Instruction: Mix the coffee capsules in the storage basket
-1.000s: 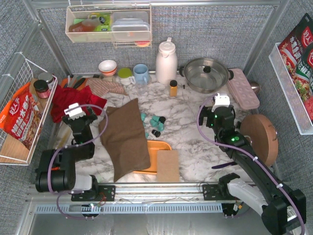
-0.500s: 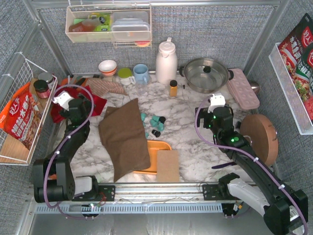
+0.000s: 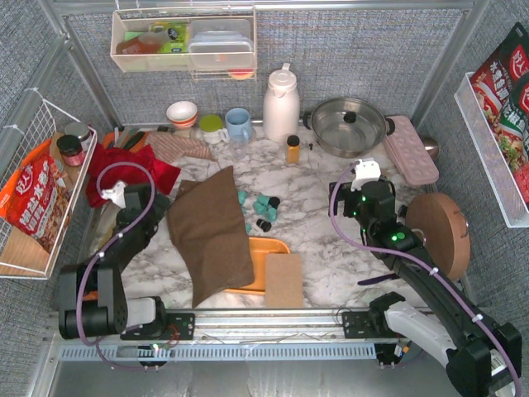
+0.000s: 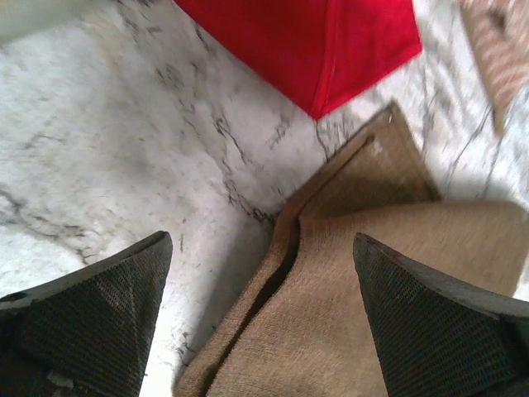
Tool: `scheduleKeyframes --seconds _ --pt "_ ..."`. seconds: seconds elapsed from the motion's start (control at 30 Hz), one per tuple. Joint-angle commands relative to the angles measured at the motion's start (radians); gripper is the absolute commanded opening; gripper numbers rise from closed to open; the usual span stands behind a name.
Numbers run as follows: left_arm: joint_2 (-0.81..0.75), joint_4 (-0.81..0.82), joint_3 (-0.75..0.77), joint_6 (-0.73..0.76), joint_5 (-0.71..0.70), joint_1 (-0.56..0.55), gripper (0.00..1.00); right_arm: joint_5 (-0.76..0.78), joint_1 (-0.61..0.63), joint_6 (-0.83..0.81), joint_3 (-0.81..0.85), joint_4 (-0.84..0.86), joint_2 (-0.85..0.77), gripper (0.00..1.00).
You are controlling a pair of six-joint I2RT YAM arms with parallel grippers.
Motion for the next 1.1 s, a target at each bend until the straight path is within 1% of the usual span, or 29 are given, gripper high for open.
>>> scheduleKeyframes --seconds 0.0,0.1,0.2,0.3,0.4,0.47,0.53,0.7,0.77,0.9,1.07 --pt "0.093 0.027 0.03 0.141 0.167 0.0 0.99 -0.013 0.001 -0.003 0.004 0.011 0.004 0.99" --pt "0.182 -0.052 0.075 0.141 0.137 -0.005 0.99 -0.015 0.001 -0.003 0.005 0.008 0.005 0.99" --pt "0.2 -0.013 0.049 0.151 0.139 -0.019 0.99 -0.016 0.001 -0.004 0.006 0.007 0.004 0.99" --pt "0.183 0.063 0.004 0.171 0.198 -0.028 0.99 -0.016 0.0 -0.004 0.004 0.008 0.006 0.99" --pt "0.169 0.075 -0.008 0.193 0.203 -0.049 0.98 -0.019 0.002 -0.003 0.006 0.011 0.013 0.99" --pt "0.169 0.064 -0.003 0.222 0.194 -0.072 0.88 -0.021 0.001 -0.003 0.007 0.011 0.017 0.99" --pt "0.175 0.058 0.002 0.246 0.207 -0.088 0.75 -0.021 0.001 -0.003 0.008 0.011 0.018 0.99" --pt "0.173 0.072 -0.003 0.26 0.236 -0.1 0.53 -0.022 0.0 -0.003 0.008 0.011 0.019 0.99" --pt "0.151 0.065 -0.002 0.257 0.21 -0.103 0.48 -0.022 0.002 -0.003 0.008 0.011 0.019 0.99" --pt "0.073 0.057 -0.004 0.245 0.16 -0.105 0.43 -0.022 0.001 0.0 0.007 0.011 0.017 0.99" --pt "-0.003 0.063 0.015 0.234 0.203 -0.106 0.34 -0.022 0.001 0.0 0.008 0.012 0.021 0.99"
